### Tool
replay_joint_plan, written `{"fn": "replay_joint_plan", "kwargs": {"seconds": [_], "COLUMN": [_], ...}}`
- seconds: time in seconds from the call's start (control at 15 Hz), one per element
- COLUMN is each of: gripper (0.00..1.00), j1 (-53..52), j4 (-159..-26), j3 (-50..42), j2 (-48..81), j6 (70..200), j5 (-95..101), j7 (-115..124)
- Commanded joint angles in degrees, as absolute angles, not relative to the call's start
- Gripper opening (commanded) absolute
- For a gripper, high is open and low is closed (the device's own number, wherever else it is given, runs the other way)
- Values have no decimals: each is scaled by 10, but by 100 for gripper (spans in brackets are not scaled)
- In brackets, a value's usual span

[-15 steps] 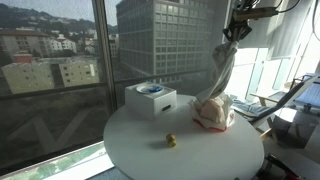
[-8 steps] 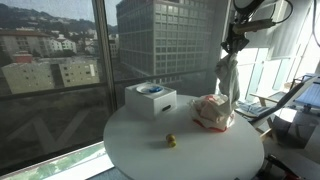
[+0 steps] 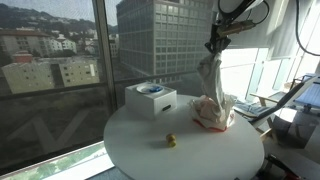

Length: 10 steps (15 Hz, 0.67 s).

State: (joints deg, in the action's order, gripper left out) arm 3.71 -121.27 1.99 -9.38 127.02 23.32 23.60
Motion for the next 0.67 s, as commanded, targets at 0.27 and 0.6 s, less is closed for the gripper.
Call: {"fn": "replay_joint_plan", "kwargs": {"seconds": [0.27, 0.6], "gripper": [2, 2], "j1": [33, 34], "j4": [-1190, -1194], "j3": [-2, -40], "j2": [56, 124], "j6": [1355, 1376], "j5": [220, 219], "j7": [224, 229]}}
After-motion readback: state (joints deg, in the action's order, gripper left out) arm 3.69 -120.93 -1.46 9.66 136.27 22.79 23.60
